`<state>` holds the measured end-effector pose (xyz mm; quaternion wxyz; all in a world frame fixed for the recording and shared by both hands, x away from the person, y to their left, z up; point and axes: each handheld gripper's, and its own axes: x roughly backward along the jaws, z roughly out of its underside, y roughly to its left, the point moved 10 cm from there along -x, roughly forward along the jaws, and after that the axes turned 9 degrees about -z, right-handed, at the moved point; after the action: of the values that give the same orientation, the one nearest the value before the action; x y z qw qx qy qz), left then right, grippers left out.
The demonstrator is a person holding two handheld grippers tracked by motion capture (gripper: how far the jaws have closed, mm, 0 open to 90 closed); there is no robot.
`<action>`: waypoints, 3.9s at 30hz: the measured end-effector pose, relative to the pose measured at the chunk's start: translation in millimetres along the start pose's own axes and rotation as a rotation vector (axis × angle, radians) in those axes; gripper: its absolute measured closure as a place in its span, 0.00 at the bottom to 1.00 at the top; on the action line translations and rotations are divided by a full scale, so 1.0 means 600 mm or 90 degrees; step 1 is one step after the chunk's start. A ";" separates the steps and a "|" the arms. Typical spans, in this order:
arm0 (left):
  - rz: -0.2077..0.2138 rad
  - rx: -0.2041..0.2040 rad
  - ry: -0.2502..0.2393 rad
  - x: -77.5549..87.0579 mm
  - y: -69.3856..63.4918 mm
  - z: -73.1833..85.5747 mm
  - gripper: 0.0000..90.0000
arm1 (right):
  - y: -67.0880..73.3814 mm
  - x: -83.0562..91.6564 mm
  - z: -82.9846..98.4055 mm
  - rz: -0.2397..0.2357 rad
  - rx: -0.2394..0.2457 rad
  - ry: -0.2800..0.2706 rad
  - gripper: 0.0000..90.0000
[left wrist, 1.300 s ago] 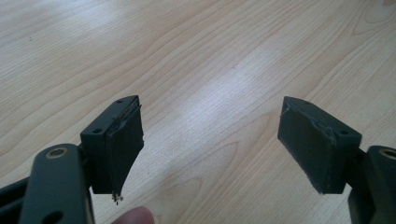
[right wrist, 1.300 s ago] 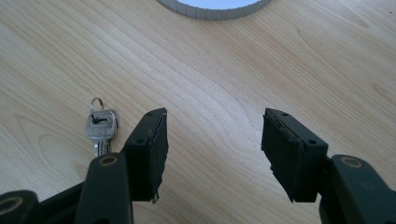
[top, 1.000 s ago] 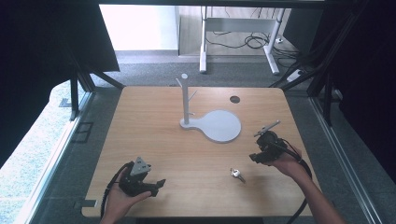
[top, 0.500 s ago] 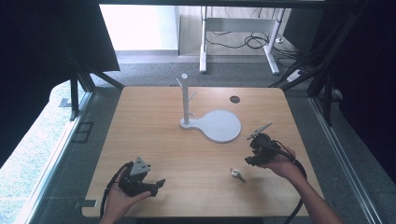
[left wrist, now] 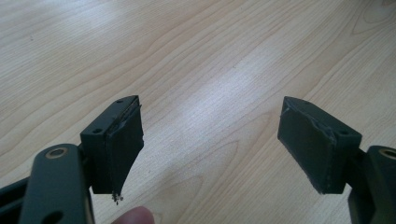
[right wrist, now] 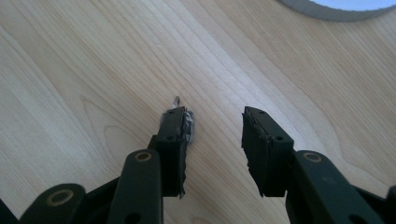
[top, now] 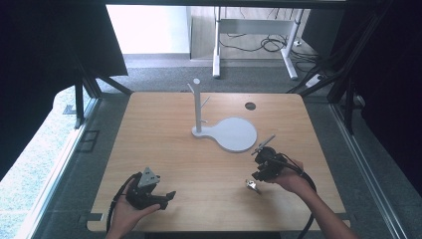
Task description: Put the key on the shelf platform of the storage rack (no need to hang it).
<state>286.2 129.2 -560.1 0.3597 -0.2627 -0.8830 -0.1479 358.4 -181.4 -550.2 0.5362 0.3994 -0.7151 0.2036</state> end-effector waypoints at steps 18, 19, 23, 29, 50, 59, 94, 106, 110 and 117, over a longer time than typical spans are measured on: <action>-0.001 0.000 0.002 -0.001 0.001 0.001 0.25 | 0.022 -0.034 -0.009 -0.034 0.000 0.017 0.74; -0.001 0.000 0.001 0.000 0.001 0.001 0.25 | 0.023 -0.036 -0.009 -0.039 0.000 0.017 0.75; -0.001 0.000 0.001 0.000 0.001 0.000 0.25 | 0.023 -0.040 -0.010 -0.041 -0.002 0.020 0.75; 0.000 -0.003 0.004 -0.002 -0.002 0.001 0.25 | 0.027 -0.045 -0.014 -0.041 0.004 0.023 0.76; 0.000 -0.001 0.004 0.000 0.001 0.002 0.25 | 0.018 -0.079 -0.013 -0.042 -0.004 0.059 0.83; 0.002 -0.005 0.005 0.000 -0.001 0.002 0.25 | 0.021 -0.084 -0.009 -0.046 -0.015 0.071 0.86; 0.000 0.002 0.001 0.002 0.004 0.001 0.25 | 0.023 -0.052 -0.013 -0.047 0.000 0.088 0.99; 0.000 0.001 0.002 0.001 0.004 0.001 0.25 | 0.016 -0.013 -0.017 -0.036 0.002 0.061 1.00; 0.000 0.002 0.001 0.002 0.004 0.001 0.25 | 0.016 0.000 -0.021 -0.032 -0.003 0.052 1.00; 0.000 0.002 0.000 0.003 0.005 0.001 0.25 | 0.016 0.015 -0.029 -0.030 0.005 0.039 0.99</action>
<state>286.7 132.6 -559.3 0.3604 -0.2619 -0.8832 -0.1465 360.6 -166.4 -534.4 0.5609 0.4118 -0.6881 0.2060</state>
